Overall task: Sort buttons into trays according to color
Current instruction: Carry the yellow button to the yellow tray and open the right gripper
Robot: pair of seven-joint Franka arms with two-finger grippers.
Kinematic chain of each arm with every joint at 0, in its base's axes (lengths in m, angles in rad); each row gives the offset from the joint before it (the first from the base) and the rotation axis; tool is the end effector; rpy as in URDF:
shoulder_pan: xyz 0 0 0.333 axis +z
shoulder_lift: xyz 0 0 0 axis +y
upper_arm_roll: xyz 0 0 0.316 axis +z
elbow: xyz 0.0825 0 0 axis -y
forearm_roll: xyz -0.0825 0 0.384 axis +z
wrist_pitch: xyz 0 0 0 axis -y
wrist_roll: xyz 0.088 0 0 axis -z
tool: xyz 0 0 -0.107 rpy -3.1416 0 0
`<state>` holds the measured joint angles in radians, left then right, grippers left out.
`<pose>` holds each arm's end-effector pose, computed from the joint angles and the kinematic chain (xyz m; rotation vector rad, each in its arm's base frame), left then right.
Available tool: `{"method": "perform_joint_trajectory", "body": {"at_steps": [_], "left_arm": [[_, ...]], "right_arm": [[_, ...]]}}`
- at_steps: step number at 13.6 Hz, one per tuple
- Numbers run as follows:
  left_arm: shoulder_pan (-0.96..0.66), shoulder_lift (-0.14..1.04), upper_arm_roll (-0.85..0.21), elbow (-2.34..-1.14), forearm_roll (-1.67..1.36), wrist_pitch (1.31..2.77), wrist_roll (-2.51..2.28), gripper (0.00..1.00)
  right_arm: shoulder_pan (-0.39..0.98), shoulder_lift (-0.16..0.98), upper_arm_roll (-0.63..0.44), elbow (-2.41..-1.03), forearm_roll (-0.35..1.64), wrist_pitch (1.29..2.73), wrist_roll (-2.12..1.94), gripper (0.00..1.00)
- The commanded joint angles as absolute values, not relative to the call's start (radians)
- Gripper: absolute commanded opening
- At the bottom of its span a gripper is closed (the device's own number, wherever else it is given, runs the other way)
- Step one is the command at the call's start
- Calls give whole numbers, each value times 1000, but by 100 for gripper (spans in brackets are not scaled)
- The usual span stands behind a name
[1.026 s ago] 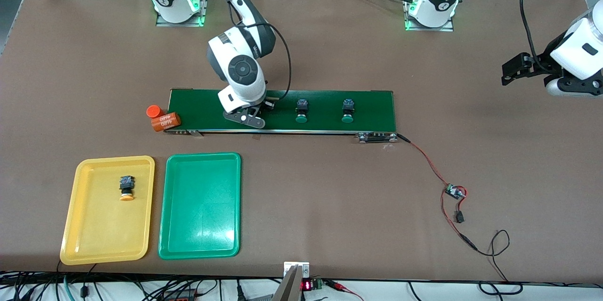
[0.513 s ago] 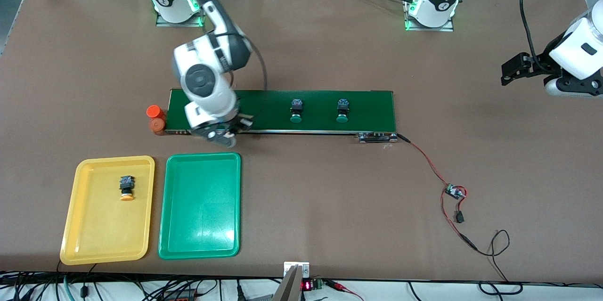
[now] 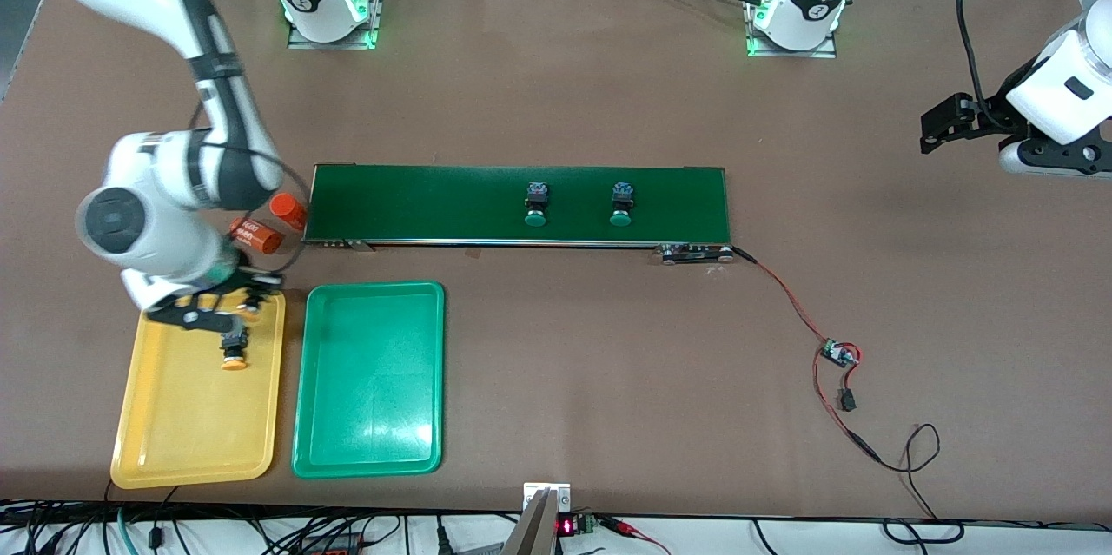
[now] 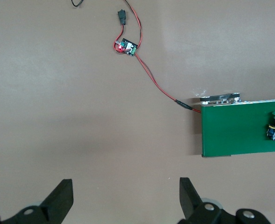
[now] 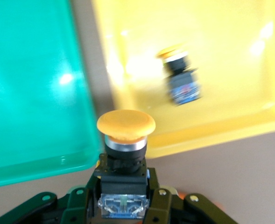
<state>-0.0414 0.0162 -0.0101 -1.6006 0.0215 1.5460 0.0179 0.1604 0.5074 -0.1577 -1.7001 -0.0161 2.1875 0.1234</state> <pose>0.5546 -0.0262 0.5994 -3.1153 0.1085 0.1098 0.6694 0.0120 0.3021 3.0480 -0.1407 -0.0130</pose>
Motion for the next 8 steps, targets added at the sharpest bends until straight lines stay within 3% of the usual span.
{"method": "perform_joint_trajectory", "body": {"at_steps": [1, 4, 8], "left_arm": [[-46, 20, -12, -1572, 49, 1509, 34, 100], [-45, 21, -12, -1572, 48, 1509, 34, 100], [-46, 21, -12, -1572, 49, 1508, 34, 100]], "right_arm": [[62, 612, -135, -1554, -38, 2177, -32, 17], [-9, 695, -135, -1480, -37, 2195, -153, 19], [-63, 762, -135, -1480, -34, 2350, -291, 20]]}}
